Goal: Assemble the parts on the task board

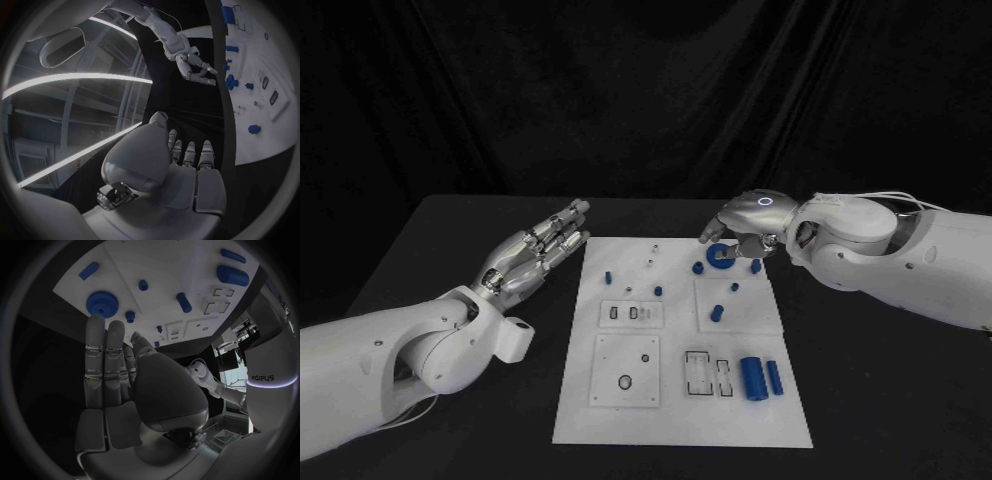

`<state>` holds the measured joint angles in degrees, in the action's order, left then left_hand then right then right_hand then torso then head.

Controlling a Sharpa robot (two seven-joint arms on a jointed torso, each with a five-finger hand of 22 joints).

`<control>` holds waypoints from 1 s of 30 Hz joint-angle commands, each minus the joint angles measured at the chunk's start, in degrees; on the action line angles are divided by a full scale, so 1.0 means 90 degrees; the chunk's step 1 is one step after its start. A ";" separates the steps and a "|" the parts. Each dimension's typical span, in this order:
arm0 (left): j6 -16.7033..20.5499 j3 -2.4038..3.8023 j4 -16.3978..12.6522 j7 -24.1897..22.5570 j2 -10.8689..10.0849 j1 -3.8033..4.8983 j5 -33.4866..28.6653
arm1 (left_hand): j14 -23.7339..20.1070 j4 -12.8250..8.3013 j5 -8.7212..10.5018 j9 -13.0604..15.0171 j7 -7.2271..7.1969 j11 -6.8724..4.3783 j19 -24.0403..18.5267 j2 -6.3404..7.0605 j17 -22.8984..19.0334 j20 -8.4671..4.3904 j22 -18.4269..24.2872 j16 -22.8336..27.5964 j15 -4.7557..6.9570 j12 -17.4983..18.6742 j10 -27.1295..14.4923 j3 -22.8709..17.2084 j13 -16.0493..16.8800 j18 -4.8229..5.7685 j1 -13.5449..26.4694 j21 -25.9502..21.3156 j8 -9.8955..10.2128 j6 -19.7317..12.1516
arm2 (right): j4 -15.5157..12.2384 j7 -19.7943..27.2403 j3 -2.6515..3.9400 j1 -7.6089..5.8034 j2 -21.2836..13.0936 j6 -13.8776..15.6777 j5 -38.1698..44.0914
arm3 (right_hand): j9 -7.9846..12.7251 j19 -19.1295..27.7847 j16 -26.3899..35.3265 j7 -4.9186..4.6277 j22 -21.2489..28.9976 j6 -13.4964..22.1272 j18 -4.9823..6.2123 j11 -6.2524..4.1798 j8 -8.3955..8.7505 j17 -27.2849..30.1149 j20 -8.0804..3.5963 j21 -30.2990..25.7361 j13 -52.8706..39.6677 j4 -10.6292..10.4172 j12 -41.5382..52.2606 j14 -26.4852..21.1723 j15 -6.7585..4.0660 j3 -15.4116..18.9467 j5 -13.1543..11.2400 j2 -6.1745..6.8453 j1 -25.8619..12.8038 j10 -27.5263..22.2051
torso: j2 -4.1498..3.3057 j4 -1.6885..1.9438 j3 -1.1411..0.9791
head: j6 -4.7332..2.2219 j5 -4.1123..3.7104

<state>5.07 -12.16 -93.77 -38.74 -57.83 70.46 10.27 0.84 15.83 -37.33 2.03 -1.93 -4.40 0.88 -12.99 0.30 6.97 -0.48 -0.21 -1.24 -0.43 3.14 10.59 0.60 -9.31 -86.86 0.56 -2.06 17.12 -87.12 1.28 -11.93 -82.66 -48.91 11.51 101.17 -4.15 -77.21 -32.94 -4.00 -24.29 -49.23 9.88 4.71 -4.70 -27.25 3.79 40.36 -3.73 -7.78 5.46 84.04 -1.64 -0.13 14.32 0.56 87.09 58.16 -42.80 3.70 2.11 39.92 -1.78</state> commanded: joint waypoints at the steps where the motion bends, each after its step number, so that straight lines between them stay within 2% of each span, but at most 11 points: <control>1: -0.0114 0.0007 -0.0011 -0.0846 -0.0011 0.0025 0.0044 | -0.0009 -0.0007 -0.0038 -0.0001 0.0034 0.0036 -0.0013 -0.0008 -0.0005 0.0028 0.0009 -0.0006 -0.0049 -0.0018 -0.0019 -0.0043 0.0001 -0.0039 -0.0080 0.0010 -0.0005 -0.0024 | 0.0034 -0.0176 0.0005 0.0001 0.0025 0.0207 0.0239 | 0.0014 0.0005 -0.0113 -0.0029 -0.0142 -0.0003 0.0004 0.0020 0.0047 -0.0055 -0.0014 0.0116 -0.0007 -0.0007 -0.0054 0.0201 -0.0049 -0.0031 -0.0044 0.0087 -0.0047 0.0032 | -0.0265 0.0042 -0.0009 | -0.0152 -0.0056; 2: -0.0125 0.0006 -0.0011 -0.0837 -0.0012 0.0026 0.0044 | -0.0009 -0.0007 -0.0038 -0.0001 0.0034 0.0036 -0.0013 -0.0008 -0.0005 0.0028 0.0009 -0.0006 -0.0049 -0.0018 -0.0019 -0.0043 0.0001 -0.0039 -0.0080 0.0010 -0.0005 -0.0024 | 0.0044 -0.0171 0.0005 0.0006 0.0030 0.0216 0.0241 | 0.0015 0.0012 -0.0181 -0.0021 -0.0241 -0.0013 -0.0006 0.0019 0.0052 -0.0091 -0.0013 0.0195 -0.0010 -0.0027 -0.0066 0.0204 -0.0049 -0.0018 -0.0088 0.0101 -0.0095 0.0037 | -0.0276 0.0042 -0.0010 | -0.0158 -0.0056; 4: -0.0137 0.0006 -0.0021 -0.0822 -0.0014 0.0027 0.0044 | -0.0019 -0.0015 -0.0040 -0.0002 0.0040 0.0043 -0.0019 -0.0009 -0.0008 0.0030 0.0012 -0.0003 -0.0054 -0.0016 -0.0029 -0.0059 -0.0001 -0.0036 -0.0094 0.0005 -0.0003 -0.0036 | 0.0062 -0.0180 0.0005 0.0028 0.0032 0.0224 0.0243 | 0.0016 0.0022 -0.0497 0.0014 -0.0663 -0.0032 -0.0049 0.0004 0.0068 -0.0319 -0.0012 0.0527 -0.0022 -0.0144 -0.0105 0.0190 -0.0057 0.0086 -0.0423 0.0169 -0.0350 0.0027 | -0.0295 0.0046 -0.0021 | -0.0165 -0.0051; 5: -0.0134 0.0006 -0.0032 -0.0819 -0.0016 0.0027 0.0044 | -0.0051 -0.0012 -0.0031 0.0000 0.0053 0.0056 -0.0027 -0.0010 -0.0018 0.0013 0.0016 0.0008 -0.0006 -0.0014 -0.0047 -0.0082 -0.0003 -0.0045 -0.0105 -0.0001 -0.0004 -0.0036 | 0.0073 -0.0187 0.0005 0.0042 0.0032 0.0228 0.0244 | 0.0016 0.0033 -0.0690 0.0013 -0.0820 -0.0035 -0.0065 0.0004 0.0074 -0.0492 -0.0009 0.0651 -0.0025 -0.0173 -0.0120 0.0168 -0.0059 0.0115 -0.0477 0.0192 -0.0433 0.0012 | -0.0293 0.0047 -0.0025 | -0.0160 -0.0043; 7: -0.0114 0.0006 -0.0060 -0.0823 -0.0025 0.0028 0.0044 | -0.0060 -0.0008 -0.0027 0.0000 0.0055 0.0058 -0.0029 -0.0006 -0.0021 0.0007 0.0016 0.0011 0.0012 -0.0013 -0.0055 -0.0087 -0.0005 -0.0051 -0.0104 -0.0002 -0.0004 -0.0035 | 0.0103 -0.0182 0.0005 0.0074 0.0040 0.0246 0.0246 | 0.0013 0.0034 -0.0938 -0.0011 -0.1049 -0.0055 -0.0090 0.0019 0.0072 -0.0715 -0.0003 0.0833 -0.0024 -0.0153 -0.0143 0.0150 -0.0048 0.0101 -0.0452 0.0192 -0.0434 -0.0022 | -0.0295 0.0047 -0.0028 | -0.0162 -0.0028; 9: -0.0103 0.0006 -0.0081 -0.0827 -0.0036 0.0028 0.0044 | -0.0094 0.0044 0.0019 0.0001 0.0053 0.0064 -0.0068 0.0014 -0.0034 -0.0097 0.0036 0.0023 0.0221 -0.0007 -0.0094 -0.0093 -0.0011 -0.0095 -0.0067 -0.0036 -0.0006 -0.0037 | 0.0130 -0.0170 0.0005 0.0102 0.0051 0.0264 0.0247 | 0.0012 0.0059 -0.1051 0.0003 -0.1133 -0.0063 -0.0093 0.0023 0.0074 -0.0806 0.0000 0.0902 -0.0020 -0.0124 -0.0167 0.0122 -0.0049 0.0081 -0.0394 0.0187 -0.0414 -0.0077 | -0.0307 0.0045 -0.0032 | -0.0168 -0.0019; 10: -0.0100 0.0006 -0.0091 -0.0828 -0.0043 0.0028 0.0044 | -0.0094 0.0045 0.0017 0.0001 0.0054 0.0066 -0.0074 0.0015 -0.0034 -0.0110 0.0039 0.0023 0.0239 -0.0007 -0.0095 -0.0097 -0.0011 -0.0099 -0.0065 -0.0040 -0.0006 -0.0037 | 0.0145 -0.0162 0.0005 0.0119 0.0058 0.0274 0.0247 | 0.0011 0.0081 -0.1095 0.0021 -0.1176 -0.0071 -0.0092 0.0026 0.0074 -0.0833 0.0000 0.0935 -0.0020 -0.0098 -0.0174 0.0096 -0.0047 0.0065 -0.0343 0.0184 -0.0393 -0.0104 | -0.0313 0.0041 -0.0035 | -0.0168 -0.0015; 14: -0.0113 0.0006 -0.0094 -0.0820 -0.0056 0.0029 0.0044 | -0.0094 0.0044 0.0011 0.0001 0.0058 0.0070 -0.0078 0.0016 -0.0034 -0.0119 0.0041 0.0023 0.0249 -0.0007 -0.0095 -0.0101 -0.0011 -0.0102 -0.0067 -0.0044 -0.0006 -0.0038 | 0.0186 -0.0131 0.0005 0.0167 0.0088 0.0251 0.0248 | 0.0008 0.0112 -0.1224 -0.0005 -0.1309 -0.0093 -0.0104 0.0040 0.0071 -0.0938 0.0010 0.1036 -0.0018 -0.0052 -0.0185 0.0057 -0.0037 0.0037 -0.0268 0.0177 -0.0364 -0.0158 | -0.0311 0.0049 -0.0029 | -0.0112 0.0002; 19: -0.0133 0.0006 -0.0107 -0.0811 -0.0070 0.0029 0.0044 | -0.0094 0.0041 0.0004 -0.0001 0.0065 0.0079 -0.0078 0.0012 -0.0034 -0.0120 0.0041 0.0023 0.0246 -0.0005 -0.0105 -0.0109 -0.0013 -0.0103 -0.0071 -0.0044 -0.0004 -0.0049 | 0.0206 -0.0095 0.0005 0.0192 0.0114 0.0235 0.0248 | 0.0002 0.0140 -0.1276 -0.0034 -0.1383 -0.0131 -0.0108 0.0048 0.0060 -0.0974 0.0016 0.1088 -0.0016 -0.0031 -0.0191 0.0023 -0.0032 0.0021 -0.0231 0.0168 -0.0359 -0.0201 | -0.0330 0.0045 0.0009 | -0.0094 0.0022; 25: -0.0119 0.0006 -0.0142 -0.0825 -0.0098 0.0029 0.0044 | -0.0094 0.0036 -0.0002 -0.0001 0.0071 0.0087 -0.0098 0.0011 -0.0034 -0.0133 0.0053 0.0023 0.0246 -0.0004 -0.0110 -0.0122 -0.0014 -0.0104 -0.0077 -0.0062 -0.0003 -0.0053 | 0.0242 -0.0027 0.0005 0.0204 0.0143 0.0275 0.0248 | -0.0012 0.0165 -0.1475 -0.0120 -0.1610 -0.0241 -0.0131 0.0055 0.0030 -0.1151 0.0031 0.1256 -0.0029 -0.0001 -0.0157 -0.0009 -0.0016 -0.0025 -0.0184 0.0114 -0.0348 -0.0153 | -0.0335 0.0082 0.0018 | -0.0077 -0.0034; 30: -0.0119 0.0006 -0.0134 -0.0820 -0.0103 0.0029 0.0044 | -0.0094 0.0035 -0.0004 -0.0001 0.0075 0.0093 -0.0098 0.0015 -0.0034 -0.0164 0.0053 0.0023 0.0268 -0.0005 -0.0108 -0.0129 -0.0013 -0.0105 -0.0078 -0.0062 -0.0004 -0.0054 | 0.0289 0.0027 0.0005 0.0208 0.0171 0.0306 0.0248 | 0.0002 0.0220 -0.1644 -0.0172 -0.1791 -0.0241 -0.0144 0.0074 0.0067 -0.1288 0.0057 0.1385 -0.0025 0.0043 -0.0161 -0.0058 0.0011 -0.0100 0.0037 0.0059 -0.0317 -0.0140 | -0.0330 0.0069 -0.0007 | -0.0081 -0.0036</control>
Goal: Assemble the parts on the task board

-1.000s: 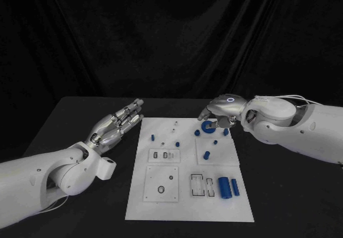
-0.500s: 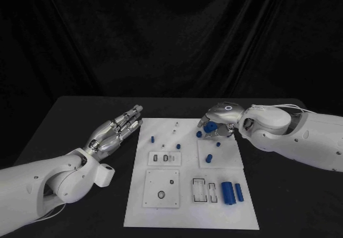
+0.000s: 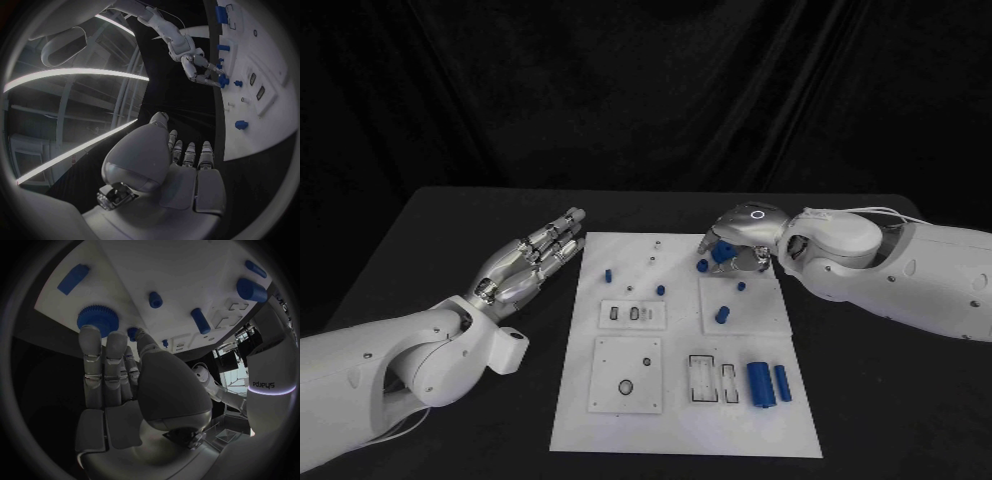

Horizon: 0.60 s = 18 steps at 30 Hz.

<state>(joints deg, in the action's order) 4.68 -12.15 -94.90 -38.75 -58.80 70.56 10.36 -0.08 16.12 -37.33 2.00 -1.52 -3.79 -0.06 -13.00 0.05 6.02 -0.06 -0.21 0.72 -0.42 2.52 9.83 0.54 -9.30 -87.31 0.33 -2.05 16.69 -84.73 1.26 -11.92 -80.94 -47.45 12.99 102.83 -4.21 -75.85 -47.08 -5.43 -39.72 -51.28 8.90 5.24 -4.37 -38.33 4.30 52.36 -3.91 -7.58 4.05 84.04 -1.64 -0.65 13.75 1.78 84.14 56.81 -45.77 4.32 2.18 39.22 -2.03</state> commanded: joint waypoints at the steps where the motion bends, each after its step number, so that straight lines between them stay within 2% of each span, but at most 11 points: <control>1: -0.0077 0.0005 -0.0005 -0.0816 0.0004 0.0019 0.0035 | 0.0009 0.0003 -0.0004 0.0002 0.0029 0.0025 0.0007 0.0016 -0.0006 -0.0059 0.0007 0.0023 0.0050 -0.0005 -0.0041 -0.0045 -0.0006 -0.0107 -0.0028 -0.0037 -0.0005 -0.0007 | 0.0032 0.0037 0.0004 0.0017 0.0017 0.0142 0.0064 | 0.0011 0.0072 -0.0087 -0.0016 -0.0103 -0.0004 -0.0037 0.0017 0.0038 -0.0068 0.0002 0.0071 -0.0005 0.0026 -0.0004 -0.0064 0.0014 -0.0051 0.0121 -0.0080 0.0014 0.0013 | 0.0000 0.0001 -0.0013 | -0.0003 -0.0009; 7: -0.0096 0.0005 0.0018 -0.0801 0.0015 0.0019 0.0035 | 0.0009 0.0003 -0.0005 0.0001 0.0032 0.0029 0.0007 0.0016 -0.0006 -0.0062 0.0007 0.0023 0.0049 -0.0004 -0.0046 -0.0047 -0.0008 -0.0107 -0.0029 -0.0037 -0.0004 -0.0015 | 0.0091 0.0098 0.0004 0.0022 0.0089 0.0105 0.0062 | 0.0023 0.0122 -0.0286 -0.0049 -0.0324 0.0021 -0.0052 0.0028 0.0056 -0.0231 0.0025 0.0230 0.0001 0.0066 -0.0008 -0.0106 0.0034 -0.0173 0.0408 -0.0128 0.0037 0.0040 | 0.0004 -0.0003 -0.0013 | -0.0005 -0.0023; 9: -0.0107 0.0005 0.0025 -0.0796 0.0021 0.0019 0.0035 | 0.0009 0.0001 -0.0009 0.0001 0.0037 0.0035 0.0007 0.0015 -0.0006 -0.0062 0.0007 0.0023 0.0045 -0.0004 -0.0046 -0.0051 -0.0008 -0.0107 -0.0031 -0.0037 -0.0003 -0.0015 | 0.0110 0.0120 0.0004 0.0028 0.0112 0.0099 0.0062 | 0.0024 0.0105 -0.0476 -0.0072 -0.0557 0.0011 -0.0082 0.0030 0.0053 -0.0411 0.0040 0.0405 0.0001 0.0074 0.0000 -0.0100 0.0052 -0.0262 0.0578 -0.0145 0.0038 0.0082 | 0.0006 -0.0007 -0.0010 | 0.0004 -0.0016; 18: -0.0163 0.0005 0.0068 -0.0770 0.0053 0.0019 0.0035 | 0.0009 -0.0014 -0.0016 0.0002 0.0080 0.0083 0.0007 0.0009 -0.0006 -0.0052 0.0007 0.0023 0.0029 -0.0002 -0.0057 -0.0074 -0.0010 -0.0106 -0.0049 -0.0037 -0.0005 -0.0006 | 0.0224 0.0237 0.0004 0.0120 0.0218 0.0074 0.0063 | 0.0024 0.0043 -0.0933 -0.0116 -0.1081 -0.0013 -0.0145 0.0006 0.0050 -0.0836 0.0066 0.0809 -0.0001 0.0075 0.0035 -0.0070 0.0077 -0.0422 0.0583 -0.0072 0.0004 0.0271 | 0.0019 0.0009 -0.0003 | 0.0026 -0.0029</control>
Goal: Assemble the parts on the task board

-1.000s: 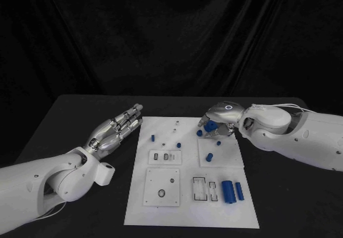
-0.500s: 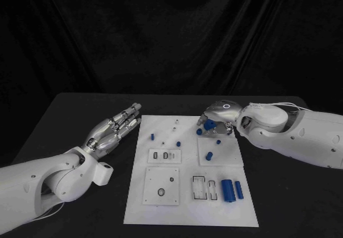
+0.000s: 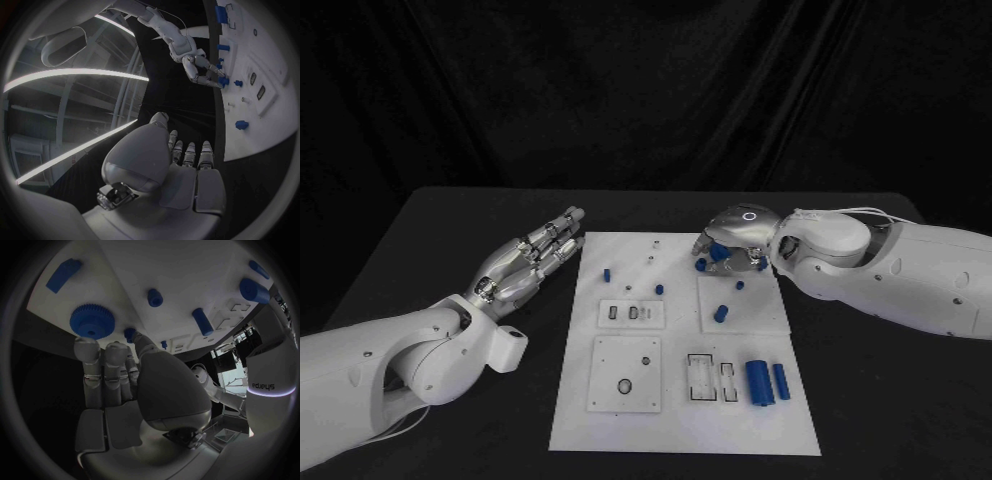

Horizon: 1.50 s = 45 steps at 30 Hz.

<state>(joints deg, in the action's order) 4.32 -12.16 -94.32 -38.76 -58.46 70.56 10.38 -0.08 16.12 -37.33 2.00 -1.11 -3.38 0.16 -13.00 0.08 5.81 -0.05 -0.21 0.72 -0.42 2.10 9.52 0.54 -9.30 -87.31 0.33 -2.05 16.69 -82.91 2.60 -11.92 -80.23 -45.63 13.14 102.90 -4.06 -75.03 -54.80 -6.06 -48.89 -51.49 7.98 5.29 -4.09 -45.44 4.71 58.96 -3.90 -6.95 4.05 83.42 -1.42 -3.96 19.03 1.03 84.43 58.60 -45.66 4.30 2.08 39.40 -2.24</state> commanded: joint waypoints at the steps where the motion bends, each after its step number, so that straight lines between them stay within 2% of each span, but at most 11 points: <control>1: -0.0129 0.0005 0.0007 -0.0767 0.0019 0.0019 0.0033 | 0.0009 -0.0014 -0.0016 0.0003 0.0034 0.0038 -0.0018 0.0009 -0.0009 -0.0028 0.0006 0.0023 0.0030 -0.0002 -0.0010 -0.0040 -0.0010 -0.0106 -0.0049 -0.0037 -0.0005 -0.0005 | 0.0027 0.0096 0.0004 0.0050 0.0020 0.0056 0.0055 | 0.0008 -0.0043 -0.0097 -0.0062 -0.0087 0.0007 -0.0046 -0.0006 0.0019 -0.0062 0.0026 0.0095 -0.0004 0.0000 0.0043 -0.0004 0.0060 -0.0067 -0.0019 0.0020 -0.0040 0.0102 | 0.0005 0.0015 0.0009 | 0.0012 -0.0006; 9: -0.0203 0.0005 0.0077 -0.0737 0.0077 0.0019 0.0033 | 0.0009 -0.0027 -0.0018 0.0004 0.0061 0.0067 -0.0016 -0.0002 -0.0009 0.0004 0.0004 0.0023 0.0002 0.0001 -0.0027 -0.0069 -0.0013 -0.0105 -0.0066 -0.0035 -0.0006 -0.0006 | 0.0123 0.0199 0.0004 0.0137 0.0120 0.0120 0.0056 | -0.0024 0.0055 -0.0145 -0.0126 -0.0198 -0.0215 -0.0038 -0.0024 -0.0052 -0.0038 0.0054 0.0161 0.0009 0.0013 0.0034 -0.0092 0.0081 -0.0310 -0.0020 0.0082 0.0010 0.0287 | 0.0020 0.0010 0.0010 | 0.0036 -0.0015; 16: -0.0244 0.0005 0.0109 -0.0708 0.0094 0.0019 0.0033 | 0.0009 -0.0036 -0.0019 0.0006 0.0071 0.0077 -0.0011 -0.0004 -0.0009 0.0025 0.0001 0.0023 -0.0017 0.0000 -0.0026 -0.0085 -0.0013 -0.0105 -0.0077 -0.0031 -0.0008 0.0006 | 0.0217 0.0294 0.0004 0.0184 0.0200 0.0277 0.0056 | -0.0119 0.0078 -0.0289 -0.0154 -0.0411 -0.0717 -0.0051 -0.0075 -0.0222 -0.0132 0.0062 0.0304 0.0015 0.0009 0.0039 -0.0092 0.0083 -0.0703 -0.0022 0.0138 0.0101 0.0615 | 0.0030 0.0011 0.0009 | 0.0075 -0.0002; 18: -0.0254 0.0005 0.0117 -0.0698 0.0092 0.0019 0.0033 | 0.0009 -0.0042 -0.0020 0.0008 0.0081 0.0088 -0.0010 -0.0006 -0.0009 0.0039 0.0001 0.0023 -0.0031 0.0001 -0.0029 -0.0096 -0.0013 -0.0106 -0.0084 -0.0030 -0.0011 0.0019 | 0.0230 0.0321 0.0004 0.0191 0.0207 0.0334 0.0056 | -0.0162 0.0095 -0.0327 -0.0144 -0.0501 -0.0883 -0.0057 -0.0097 -0.0256 -0.0144 0.0057 0.0361 0.0029 0.0056 0.0009 -0.0097 0.0068 -0.1032 -0.0344 0.0155 0.0220 0.0788 | 0.0034 0.0006 0.0008 | 0.0080 0.0011; 21: -0.0263 0.0005 0.0119 -0.0679 0.0078 0.0019 0.0033 | 0.0009 -0.0047 -0.0020 0.0009 0.0090 0.0098 -0.0009 -0.0007 -0.0009 0.0051 0.0000 0.0023 -0.0043 0.0000 -0.0028 -0.0105 -0.0013 -0.0106 -0.0089 -0.0029 -0.0013 0.0026 | 0.0223 0.0370 0.0004 0.0198 0.0194 0.0514 0.0056 | -0.0231 0.0089 -0.0362 -0.0122 -0.0586 -0.1112 -0.0059 -0.0143 -0.0352 -0.0164 0.0041 0.0420 0.0011 0.0148 0.0058 -0.0087 0.0051 -0.1262 -0.0408 0.0159 0.0345 0.1026 | 0.0035 -0.0004 0.0010 | 0.0078 0.0033; 26: -0.0272 0.0005 0.0106 -0.0661 0.0046 0.0019 0.0033 | 0.0009 -0.0059 -0.0026 0.0013 0.0113 0.0123 -0.0005 -0.0008 -0.0009 0.0075 -0.0003 0.0023 -0.0065 0.0000 -0.0029 -0.0126 -0.0013 -0.0106 -0.0102 -0.0025 -0.0018 0.0050 | 0.0150 0.0369 0.0005 0.0196 0.0157 0.0702 0.0028 | -0.0297 0.0056 -0.0444 -0.0133 -0.0738 -0.1267 -0.0078 -0.0172 -0.0400 -0.0239 0.0012 0.0530 0.0021 0.0233 0.0050 -0.0048 0.0028 -0.1492 -0.0489 0.0195 0.0408 0.1237 | 0.0037 0.0007 0.0010 | 0.0080 0.0043; 30: -0.0266 0.0005 0.0091 -0.0648 0.0021 0.0019 0.0033 | 0.0009 -0.0066 -0.0030 0.0014 0.0125 0.0137 -0.0003 -0.0008 -0.0009 0.0089 -0.0004 0.0023 -0.0078 0.0000 -0.0031 -0.0138 -0.0013 -0.0107 -0.0108 -0.0024 -0.0021 0.0060 | 0.0078 0.0343 0.0005 0.0128 0.0180 0.0767 -0.0187 | -0.0307 0.0054 -0.0452 -0.0137 -0.0766 -0.1277 -0.0082 -0.0170 -0.0396 -0.0244 0.0011 0.0548 0.0025 0.0231 0.0032 -0.0044 0.0030 -0.1522 -0.0529 0.0224 0.0385 0.1258 | 0.0033 0.0009 0.0009 | 0.0063 0.0073; 35: -0.0251 0.0005 0.0079 -0.0639 0.0018 0.0019 0.0033 | 0.0009 -0.0069 -0.0033 0.0016 0.0131 0.0143 -0.0001 -0.0006 -0.0009 0.0096 -0.0005 0.0023 -0.0082 0.0000 -0.0027 -0.0143 -0.0012 -0.0107 -0.0111 -0.0022 -0.0023 0.0074 | 0.0114 0.0286 0.0005 -0.0064 0.0383 0.0700 -0.0461 | -0.0314 0.0074 -0.0441 -0.0154 -0.0766 -0.1256 -0.0079 -0.0153 -0.0366 -0.0223 0.0016 0.0539 0.0031 0.0210 -0.0013 -0.0050 0.0043 -0.1564 -0.0570 0.0273 0.0327 0.1249 | 0.0044 -0.0005 0.0015 | 0.0075 0.0111; 42: -0.0247 0.0005 0.0080 -0.0618 0.0061 0.0019 0.0033 | 0.0009 -0.0073 -0.0037 0.0017 0.0136 0.0149 0.0000 -0.0006 -0.0009 0.0102 -0.0006 0.0023 -0.0088 0.0000 -0.0027 -0.0148 -0.0012 -0.0108 -0.0114 -0.0021 -0.0025 0.0083 | 0.0518 0.0279 0.0006 -0.0217 0.0856 0.0603 -0.0563 | -0.0311 0.0114 -0.0400 -0.0169 -0.0748 -0.1196 -0.0073 -0.0135 -0.0312 -0.0169 0.0030 0.0510 0.0035 0.0202 -0.0049 -0.0081 0.0057 -0.1630 -0.0610 0.0314 0.0293 0.1210 | 0.0044 -0.0016 0.0021 | 0.0059 0.0122; 43: -0.0248 0.0005 0.0082 -0.0616 0.0070 0.0019 0.0033 | 0.0009 -0.0073 -0.0037 0.0017 0.0136 0.0149 0.0000 -0.0006 -0.0009 0.0102 -0.0006 0.0023 -0.0088 0.0000 -0.0027 -0.0148 -0.0012 -0.0108 -0.0114 -0.0021 -0.0025 0.0083 | 0.0580 0.0276 0.0006 -0.0225 0.0914 0.0583 -0.0568 | -0.0310 0.0127 -0.0394 -0.0173 -0.0739 -0.1182 -0.0070 -0.0133 -0.0298 -0.0160 0.0032 0.0498 0.0034 0.0211 -0.0052 -0.0088 0.0060 -0.1658 -0.0598 0.0320 0.0302 0.1201 | 0.0044 -0.0013 0.0022 | 0.0066 0.0144; 45: -0.0252 0.0005 0.0088 -0.0613 0.0087 0.0019 0.0033 | 0.0009 -0.0073 -0.0037 0.0017 0.0136 0.0149 0.0000 -0.0006 -0.0009 0.0102 -0.0006 0.0023 -0.0088 0.0000 -0.0027 -0.0148 -0.0012 -0.0108 -0.0114 -0.0021 -0.0025 0.0083 | 0.0717 0.0271 0.0006 -0.0237 0.1037 0.0558 -0.0576 | -0.0310 0.0151 -0.0366 -0.0179 -0.0714 -0.1166 -0.0063 -0.0126 -0.0282 -0.0123 0.0036 0.0473 0.0035 0.0216 -0.0055 -0.0104 0.0064 -0.1683 -0.0591 0.0335 0.0301 0.1187 | 0.0044 -0.0001 0.0024 | 0.0076 0.0132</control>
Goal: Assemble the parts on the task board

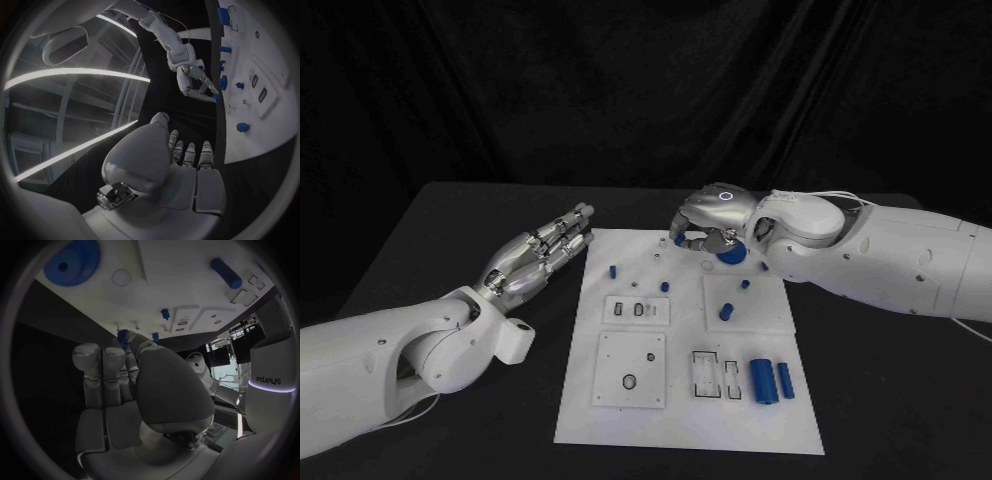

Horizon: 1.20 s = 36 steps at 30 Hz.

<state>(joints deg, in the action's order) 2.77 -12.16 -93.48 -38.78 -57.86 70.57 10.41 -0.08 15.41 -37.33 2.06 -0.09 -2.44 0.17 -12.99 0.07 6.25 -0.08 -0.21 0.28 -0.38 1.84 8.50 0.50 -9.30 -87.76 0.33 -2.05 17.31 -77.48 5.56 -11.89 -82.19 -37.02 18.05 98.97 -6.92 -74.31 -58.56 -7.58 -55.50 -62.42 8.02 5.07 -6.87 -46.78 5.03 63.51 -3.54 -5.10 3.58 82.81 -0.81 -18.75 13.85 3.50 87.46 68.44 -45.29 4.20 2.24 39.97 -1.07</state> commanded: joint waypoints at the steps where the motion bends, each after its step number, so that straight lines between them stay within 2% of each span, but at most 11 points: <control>1: -0.0082 0.0005 -0.0003 -0.0610 0.0025 0.0018 0.0029 | 0.0009 0.0003 -0.0041 0.0012 0.0031 0.0053 0.0000 -0.0009 -0.0008 0.0063 -0.0003 0.0023 -0.0051 -0.0004 0.0002 -0.0045 -0.0007 -0.0108 -0.0069 -0.0020 -0.0028 0.0026 | 0.0158 -0.0060 0.0003 -0.0022 0.0119 0.0008 -0.0141 | 0.0008 0.0071 0.0051 -0.0010 0.0020 0.0049 -0.0067 -0.0102 0.0026 0.0025 0.0001 -0.0033 -0.0005 0.0011 -0.0003 -0.0037 -0.0003 -0.0041 -0.0015 0.0061 -0.0036 0.0093 | 0.0004 0.0015 0.0006 | 0.0006 -0.0006; 7: -0.0091 0.0005 0.0033 -0.0606 0.0059 0.0018 0.0029 | 0.0009 0.0003 -0.0041 0.0012 0.0031 0.0053 0.0000 -0.0009 -0.0008 0.0063 -0.0003 0.0023 -0.0051 -0.0004 0.0002 -0.0045 -0.0007 -0.0108 -0.0069 -0.0020 -0.0028 0.0026 | 0.0544 -0.0085 0.0003 -0.0031 0.0432 -0.0092 -0.0150 | 0.0008 0.0069 0.0012 -0.0019 -0.0025 0.0076 -0.0074 -0.0094 0.0054 -0.0023 0.0010 -0.0008 -0.0010 -0.0004 0.0000 -0.0039 0.0005 -0.0063 -0.0019 0.0096 -0.0080 0.0088 | -0.0006 0.0058 0.0011 | -0.0006 -0.0088; 16: -0.0136 0.0005 0.0062 -0.0612 0.0125 0.0018 0.0029 | 0.0009 -0.0003 -0.0048 0.0010 0.0037 0.0058 0.0000 -0.0017 -0.0008 0.0072 -0.0003 0.0023 -0.0065 -0.0002 -0.0006 -0.0061 -0.0009 -0.0108 -0.0076 -0.0021 -0.0027 0.0014 | 0.0938 -0.0123 0.0003 0.0020 0.0681 -0.0098 -0.0152 | 0.0013 0.0089 0.0011 -0.0023 -0.0048 0.0140 -0.0073 -0.0082 0.0114 -0.0011 0.0023 -0.0007 -0.0008 -0.0026 -0.0009 -0.0053 0.0017 -0.0106 -0.0071 0.0166 -0.0147 0.0031 | -0.0015 0.0068 0.0008 | -0.0075 -0.0160; 19: -0.0143 0.0005 0.0066 -0.0610 0.0122 0.0018 0.0029 | 0.0009 -0.0006 -0.0050 0.0009 0.0039 0.0061 0.0000 -0.0023 -0.0008 0.0077 -0.0003 0.0023 -0.0072 -0.0002 -0.0007 -0.0071 -0.0009 -0.0108 -0.0081 -0.0020 -0.0026 0.0011 | 0.1042 -0.0128 0.0003 0.0043 0.0748 -0.0112 -0.0153 | 0.0014 0.0109 0.0039 -0.0024 -0.0025 0.0156 -0.0067 -0.0079 0.0129 0.0027 0.0027 -0.0030 -0.0007 -0.0031 -0.0011 -0.0069 0.0020 -0.0125 -0.0079 0.0171 -0.0155 0.0010 | -0.0007 0.0055 0.0007 | -0.0069 -0.0172; 25: -0.0163 0.0005 0.0077 -0.0598 0.0128 0.0018 0.0029 | 0.0009 -0.0006 -0.0050 0.0009 0.0039 0.0061 0.0000 -0.0023 -0.0008 0.0077 -0.0003 0.0023 -0.0072 -0.0002 -0.0007 -0.0071 -0.0009 -0.0108 -0.0081 -0.0020 -0.0026 0.0011 | 0.1139 -0.0127 0.0003 0.0092 0.0825 -0.0133 -0.0153 | 0.0018 0.0143 0.0089 -0.0031 -0.0001 0.0190 -0.0060 -0.0072 0.0159 0.0091 0.0035 -0.0062 -0.0010 -0.0044 -0.0008 -0.0105 0.0029 -0.0153 -0.0103 0.0192 -0.0183 -0.0014 | -0.0002 0.0064 0.0000 | -0.0067 -0.0200; 31: -0.0180 0.0005 0.0086 -0.0591 0.0147 0.0018 0.0029 | 0.0009 -0.0011 -0.0048 0.0008 0.0044 0.0066 0.0002 -0.0030 -0.0008 0.0086 -0.0004 0.0023 -0.0087 -0.0001 -0.0009 -0.0087 -0.0010 -0.0107 -0.0088 -0.0019 -0.0024 0.0006 | 0.1189 -0.0117 0.0003 0.0130 0.0868 -0.0170 -0.0162 | 0.0020 0.0174 0.0128 -0.0033 0.0030 0.0209 -0.0051 -0.0067 0.0178 0.0140 0.0041 -0.0097 -0.0010 -0.0050 -0.0008 -0.0132 0.0033 -0.0170 -0.0130 0.0210 -0.0199 -0.0030 | 0.0018 0.0026 0.0007 | -0.0055 -0.0171; 36: -0.0176 0.0005 0.0105 -0.0603 0.0179 0.0018 0.0029 | 0.0009 -0.0016 -0.0047 0.0007 0.0048 0.0070 -0.0009 -0.0034 -0.0008 0.0089 0.0003 0.0023 -0.0094 -0.0001 -0.0012 -0.0101 -0.0010 -0.0106 -0.0093 -0.0029 -0.0023 0.0001 | 0.1206 -0.0115 0.0003 0.0146 0.0878 -0.0211 -0.0197 | 0.0021 0.0198 0.0164 -0.0034 0.0049 0.0225 -0.0045 -0.0066 0.0194 0.0185 0.0044 -0.0122 -0.0010 -0.0042 -0.0009 -0.0156 0.0035 -0.0196 -0.0142 0.0218 -0.0190 -0.0046 | 0.0012 0.0048 0.0009 | -0.0063 -0.0187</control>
<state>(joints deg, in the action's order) 2.04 -12.16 -92.53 -38.79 -56.35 70.58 10.43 -0.08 15.25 -37.56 2.11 -0.09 -2.24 0.17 -13.22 0.05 6.66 -0.10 -0.21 -0.13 -0.38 1.63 8.02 0.50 -9.30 -87.99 0.33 -2.05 17.31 -66.68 5.39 -11.90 -81.03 -29.16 16.75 97.43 -6.81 -73.09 -57.27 -7.98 -55.13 -60.77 8.02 4.68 -5.37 -45.18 5.44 62.67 -3.60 -5.59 3.26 81.80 -0.59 -20.16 12.76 5.06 85.86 68.41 -45.17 4.54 2.29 39.47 -2.64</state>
